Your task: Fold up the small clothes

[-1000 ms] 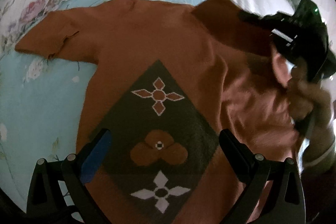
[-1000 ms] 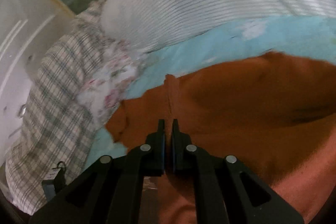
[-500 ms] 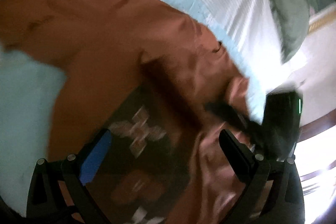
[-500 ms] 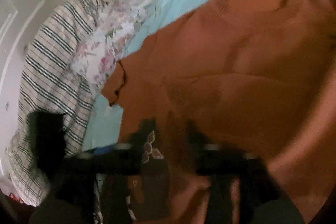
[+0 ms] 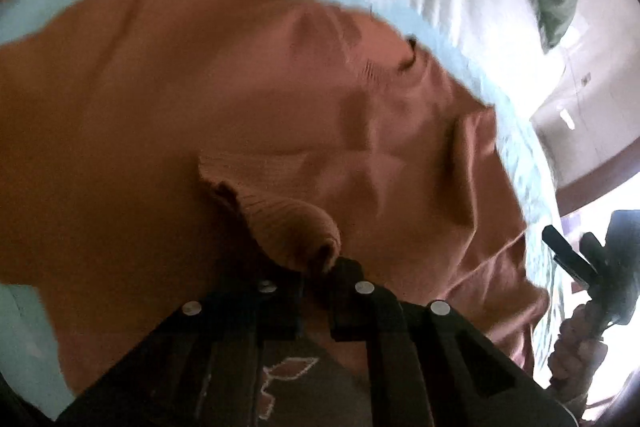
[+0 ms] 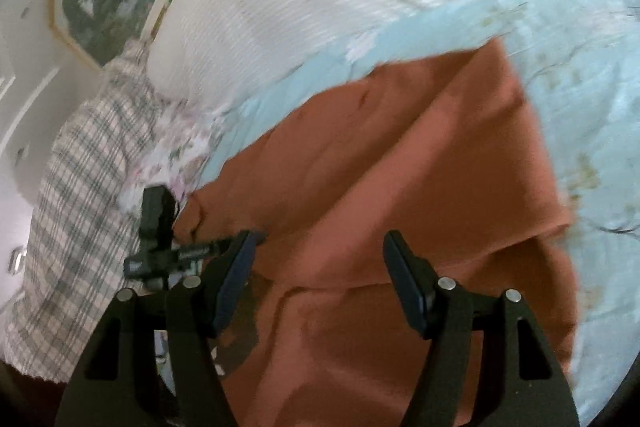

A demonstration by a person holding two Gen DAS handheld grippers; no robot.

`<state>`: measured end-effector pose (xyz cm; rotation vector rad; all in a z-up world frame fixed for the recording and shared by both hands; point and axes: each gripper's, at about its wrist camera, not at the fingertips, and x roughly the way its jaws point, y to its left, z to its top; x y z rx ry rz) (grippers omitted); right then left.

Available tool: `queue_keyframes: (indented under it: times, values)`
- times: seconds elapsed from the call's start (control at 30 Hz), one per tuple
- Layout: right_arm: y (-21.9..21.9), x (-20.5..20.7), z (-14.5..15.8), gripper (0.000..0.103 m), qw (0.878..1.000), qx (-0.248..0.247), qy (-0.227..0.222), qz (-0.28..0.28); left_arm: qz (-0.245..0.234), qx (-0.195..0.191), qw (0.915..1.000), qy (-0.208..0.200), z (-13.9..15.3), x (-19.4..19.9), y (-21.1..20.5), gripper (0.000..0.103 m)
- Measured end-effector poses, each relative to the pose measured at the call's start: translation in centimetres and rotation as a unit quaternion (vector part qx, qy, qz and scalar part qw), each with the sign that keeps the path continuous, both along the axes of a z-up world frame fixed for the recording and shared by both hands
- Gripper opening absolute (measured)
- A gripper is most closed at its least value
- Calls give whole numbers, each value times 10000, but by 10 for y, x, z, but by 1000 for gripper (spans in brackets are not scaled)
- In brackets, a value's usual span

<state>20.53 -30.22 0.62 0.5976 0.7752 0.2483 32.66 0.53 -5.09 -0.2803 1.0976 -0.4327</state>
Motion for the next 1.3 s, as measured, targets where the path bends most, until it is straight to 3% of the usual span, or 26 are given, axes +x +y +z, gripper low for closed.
queue_keyframes:
  times: [0.07,0.13,0.27,0.37,0.47,0.57,0.73,0.77,0.8,0.87,0.93,0.97,1.03,1.17,1.3]
  values:
    - [-14,-2,7,68,9996,-109,-27,-249,266,285,9963,-764,28,-11,7,7]
    - [-32,-3,13,68,9973,-439,-25,-593,647,593,9893,-1161,42,-12,23,7]
    - [-58,17,2,68,9916,-860,353,-898,771,508,9921,-848,22,1,39,7]
    - [-67,43,-17,68,9884,-1005,677,-916,750,373,9926,-879,16,-5,40,9]
    - [-70,70,-39,68,9878,-989,932,-754,684,-404,9951,-582,9,0,56,24]
    - [-70,89,-54,68,9867,-1003,1104,-641,731,-584,9950,-347,4,13,65,37]
    - [-64,104,-67,68,9862,-997,1226,-484,385,-388,9985,10,-10,48,56,33]
    - [-62,105,-69,68,9859,-1011,1253,-463,259,-303,9992,1,-12,52,49,20]
    - [-60,106,-70,65,9855,-1051,1255,-451,116,-193,9997,-31,-14,53,42,8]
    - [-59,105,-70,13,9874,-982,1199,-308,31,123,9993,-354,-6,48,24,2]
    - [-68,89,-52,10,9910,-963,752,-549,338,356,9911,-1238,24,23,22,2]
    - [-72,82,-42,10,9904,-1053,554,-699,457,255,9855,-1611,36,12,24,2]
    - [-80,75,-38,10,9916,-926,443,-788,643,275,9764,-2044,46,-2,23,3]
    - [-78,80,-56,10,9885,-1083,761,-730,628,841,9805,-1662,17,15,7,4]
    - [-81,79,-65,11,9866,-1042,947,-825,697,1098,9840,-1217,-8,24,7,10]
